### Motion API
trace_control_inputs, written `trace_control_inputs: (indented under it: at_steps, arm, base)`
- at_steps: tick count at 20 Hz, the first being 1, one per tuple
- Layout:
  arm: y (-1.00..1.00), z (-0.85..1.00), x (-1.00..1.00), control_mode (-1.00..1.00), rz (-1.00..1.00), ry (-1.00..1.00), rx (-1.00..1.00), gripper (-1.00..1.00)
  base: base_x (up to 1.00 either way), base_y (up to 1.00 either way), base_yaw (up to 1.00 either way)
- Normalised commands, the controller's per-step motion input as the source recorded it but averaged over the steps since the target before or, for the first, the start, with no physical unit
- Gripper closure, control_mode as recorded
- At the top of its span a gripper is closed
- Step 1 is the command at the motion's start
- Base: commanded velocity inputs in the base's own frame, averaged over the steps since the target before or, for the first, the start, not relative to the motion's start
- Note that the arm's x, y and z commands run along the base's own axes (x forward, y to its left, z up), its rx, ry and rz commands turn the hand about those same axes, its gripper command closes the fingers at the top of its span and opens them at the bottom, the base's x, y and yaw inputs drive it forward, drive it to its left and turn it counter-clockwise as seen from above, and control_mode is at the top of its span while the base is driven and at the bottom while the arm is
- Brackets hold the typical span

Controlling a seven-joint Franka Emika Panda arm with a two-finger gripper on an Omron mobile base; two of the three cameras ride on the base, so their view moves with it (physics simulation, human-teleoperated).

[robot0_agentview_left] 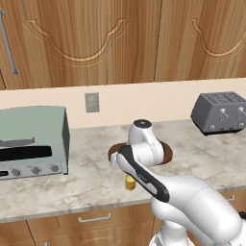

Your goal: Retrieve the reheated potato from the microwave, then place the potato, cheese, and condiment on the cutting board.

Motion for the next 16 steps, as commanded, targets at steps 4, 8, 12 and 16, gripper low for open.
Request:
trace_control_inputs:
  at_steps: [4,8,12,16]
  arm:
    - [-0.01,0.02,0.00,-1.00,0.00,0.00,0.00,1.00]
    - [-0.17,0.36,0.00,-1.00,0.00,0.00,0.00,1.00]
    - [-0.33,0.52,0.00,-1.00,0.00,0.00,0.00,1.00]
    - [-0.39,0.45,0.01,-1.00,0.00,0.00,-0.01,1.00]
  base:
    - [0.00,0.00,0.00]
    - [0.00,0.00,0.00]
    - [0.00,0.00,0.00]
    - [0.00,0.00,0.00]
